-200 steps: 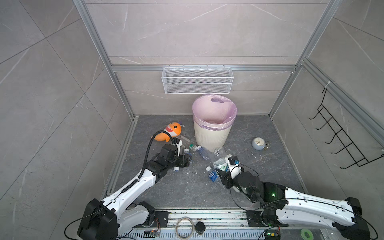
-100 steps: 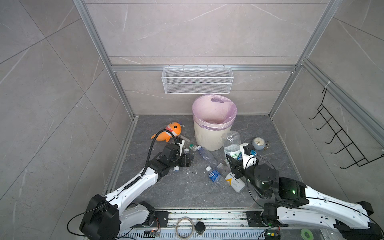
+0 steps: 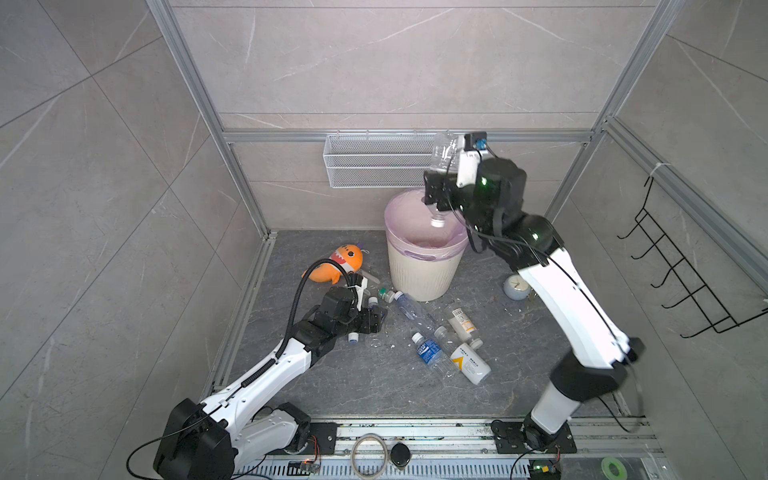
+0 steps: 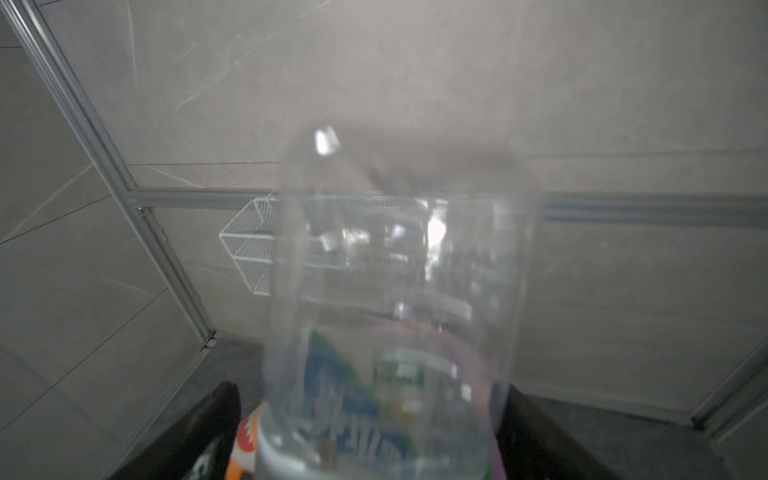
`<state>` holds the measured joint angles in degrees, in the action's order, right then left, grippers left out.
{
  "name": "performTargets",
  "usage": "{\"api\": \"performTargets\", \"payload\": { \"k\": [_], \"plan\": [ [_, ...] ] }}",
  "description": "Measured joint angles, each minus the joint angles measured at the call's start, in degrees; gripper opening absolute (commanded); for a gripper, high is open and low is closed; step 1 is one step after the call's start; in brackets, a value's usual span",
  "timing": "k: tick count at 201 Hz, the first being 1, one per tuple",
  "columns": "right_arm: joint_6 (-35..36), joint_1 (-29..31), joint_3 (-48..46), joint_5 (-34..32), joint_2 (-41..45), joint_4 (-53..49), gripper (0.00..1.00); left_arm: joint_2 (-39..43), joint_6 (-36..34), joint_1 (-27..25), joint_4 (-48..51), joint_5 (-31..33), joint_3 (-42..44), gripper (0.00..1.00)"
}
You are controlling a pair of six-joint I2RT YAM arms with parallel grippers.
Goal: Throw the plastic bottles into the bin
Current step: 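Carry the bottle over the bin and open the right gripper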
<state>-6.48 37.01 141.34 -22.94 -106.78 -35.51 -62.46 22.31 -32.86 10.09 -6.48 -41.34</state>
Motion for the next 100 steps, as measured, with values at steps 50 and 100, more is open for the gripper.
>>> {"api": "performTargets", "payload": {
  "k": [50,100],
  "plan": [
    [-0.6,-6.1,21.5,3.8,-14.7,-13.9,0.99,5.0,0.2,0.0,2.1,0.7,1.1,0.82],
    [-1.2,-5.4,-1.4,7.6,1.3,-9.5,0.99,6.1,0.2,0.0,4.2,3.0,1.4,1.00]
  ]
}}
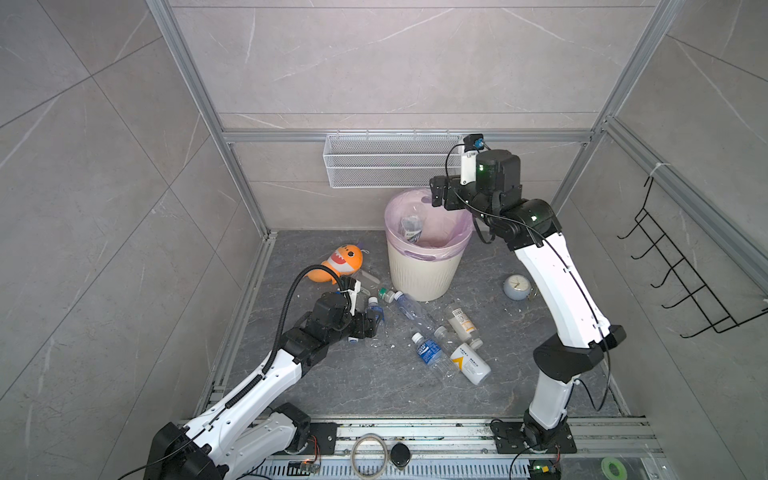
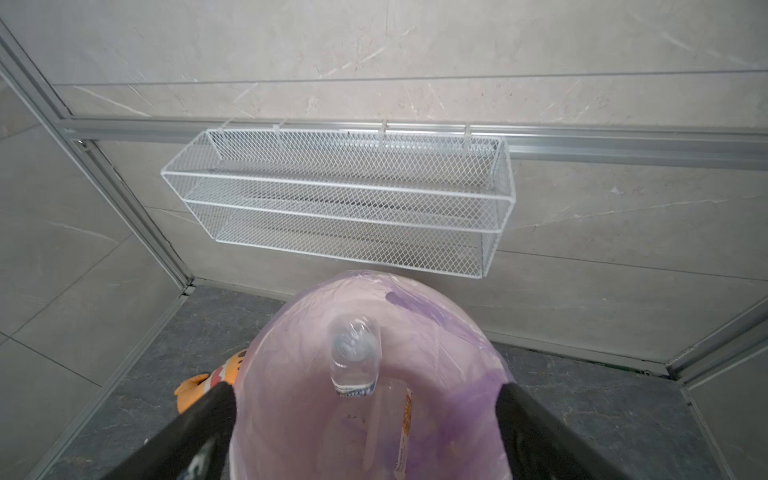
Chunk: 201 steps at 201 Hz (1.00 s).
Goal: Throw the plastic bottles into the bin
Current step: 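Carry the bottle over the bin and open the right gripper, then withdraw the right gripper from the bin while the left gripper nears the blue-cap bottle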
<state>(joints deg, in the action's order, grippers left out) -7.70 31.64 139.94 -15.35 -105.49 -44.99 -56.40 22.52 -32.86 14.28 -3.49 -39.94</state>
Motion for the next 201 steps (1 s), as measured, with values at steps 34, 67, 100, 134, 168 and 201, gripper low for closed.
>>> {"api": "performTargets", "payload": {
  "k": [34,67,100,134,168,201],
  "plan": [
    [0.0,0.0,-0.6,1.3,3.7,1.4,0.99,0.1,0.1,0.0,2.2,2.7,-0.1,1.00],
    [-0.3,0.0,-7.5,2.8,8.0,2.6,0.99,0.5,0.2,0.0,4.6,5.1,-0.7,1.00],
    [-1.4,0.0,-22.3,4.6,14.6,5.1,0.99,0.5,0.3,0.0,7.4,8.0,-1.4,0.98],
    [-2.9,0.0,-36.8,6.5,21.3,7.0,0.97,0.4,0.7,0.2,10.0,10.5,-1.5,0.98],
    [-4.5,0.0,-47.5,7.9,27.9,8.0,0.97,0.1,1.6,3.7,11.1,10.4,-1.6,0.98],
    [-5.2,0.0,-53.5,8.4,32.6,8.7,0.94,-1.2,2.5,10.4,11.1,8.1,-1.7,0.97]
  ]
}}
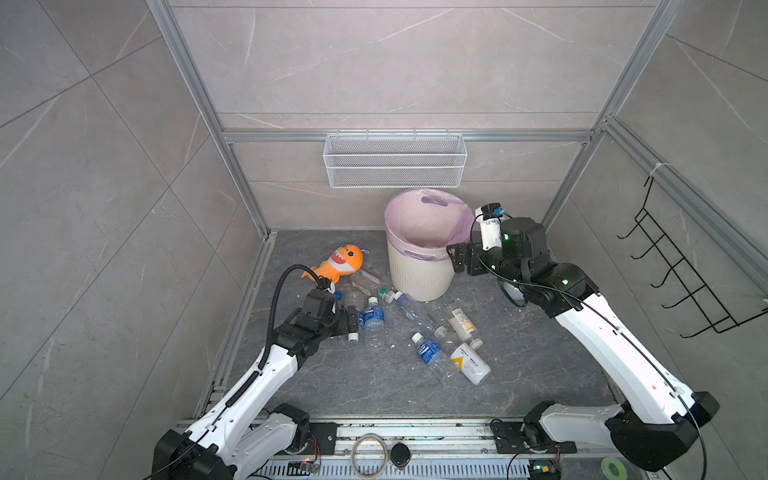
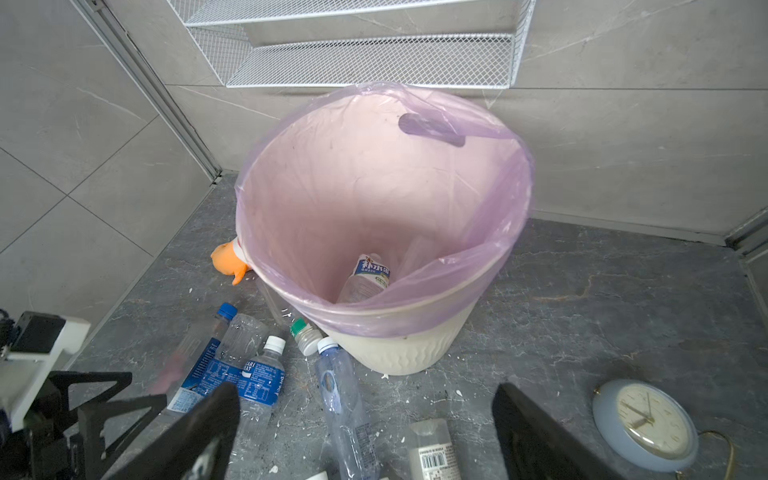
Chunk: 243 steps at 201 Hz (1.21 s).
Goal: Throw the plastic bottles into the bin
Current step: 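Withdraw the right gripper from the bin while the left gripper nears the blue-cap bottle, then lower the left gripper onto the blue-cap clear bottle and close it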
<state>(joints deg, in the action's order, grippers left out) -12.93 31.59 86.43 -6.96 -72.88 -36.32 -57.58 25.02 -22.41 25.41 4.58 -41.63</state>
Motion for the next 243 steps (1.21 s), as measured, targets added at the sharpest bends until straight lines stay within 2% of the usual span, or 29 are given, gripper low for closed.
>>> {"api": "performTargets", "payload": {
  "k": [31,90,243],
  "plan": [
    [-0.6,0.0,-3.7,0.9,2.5,0.2,0.91,-1.9,1.4,4.2,-0.5,-2.5,0.0,0.96],
    [-2.1,0.0,-10.6,2.4,5.4,0.9,0.88,-6.8,2.5,7.1,-2.4,-3.6,0.0,0.91],
    [-4.0,0.0,-16.6,3.4,7.5,2.5,0.83,-15.3,3.3,8.6,-7.8,-0.1,0.4,0.83]
  ]
}}
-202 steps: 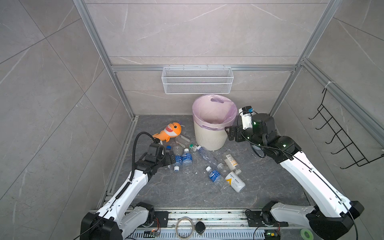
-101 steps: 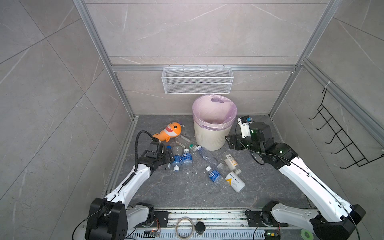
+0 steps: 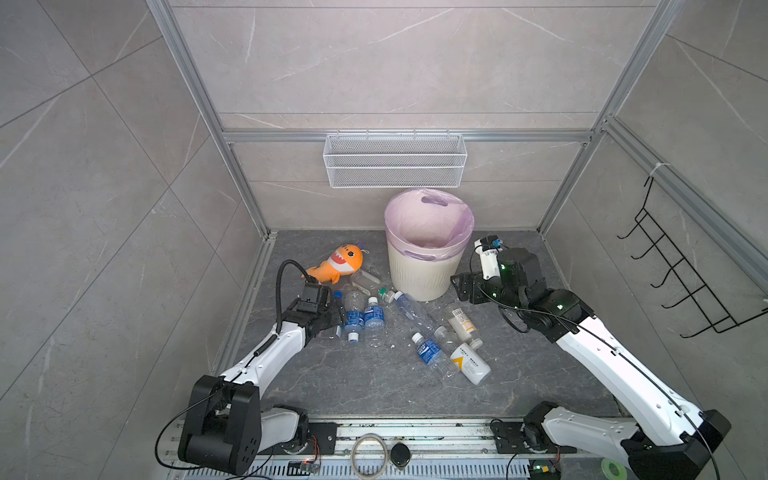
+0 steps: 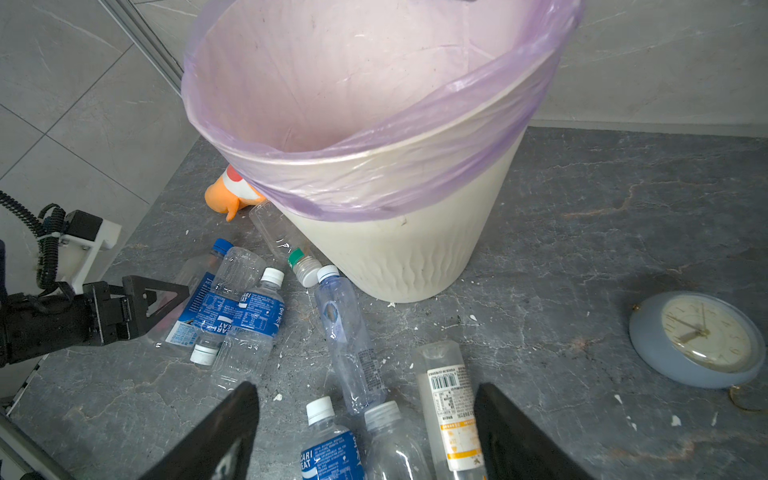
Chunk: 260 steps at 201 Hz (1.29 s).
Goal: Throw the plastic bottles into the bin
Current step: 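Lower the left gripper onto the blue-cap clear bottle and close it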
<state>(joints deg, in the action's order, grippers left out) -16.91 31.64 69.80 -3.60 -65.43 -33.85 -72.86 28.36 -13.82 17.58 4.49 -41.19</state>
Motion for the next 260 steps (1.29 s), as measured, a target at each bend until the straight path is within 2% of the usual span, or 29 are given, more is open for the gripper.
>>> {"api": "performTargets", "payload": {
  "k": [169,260],
  "plan": [
    [-0.1,0.0,-0.2,0.4,0.0,0.3,0.83,-6.3,0.2,1.7,-3.4,-0.3,0.6,0.76],
    [-0.1,0.0,-0.2,0.5,-0.1,0.3,0.85,-9.7,0.6,2.4,-5.7,-0.6,1.2,0.77]
  ]
}}
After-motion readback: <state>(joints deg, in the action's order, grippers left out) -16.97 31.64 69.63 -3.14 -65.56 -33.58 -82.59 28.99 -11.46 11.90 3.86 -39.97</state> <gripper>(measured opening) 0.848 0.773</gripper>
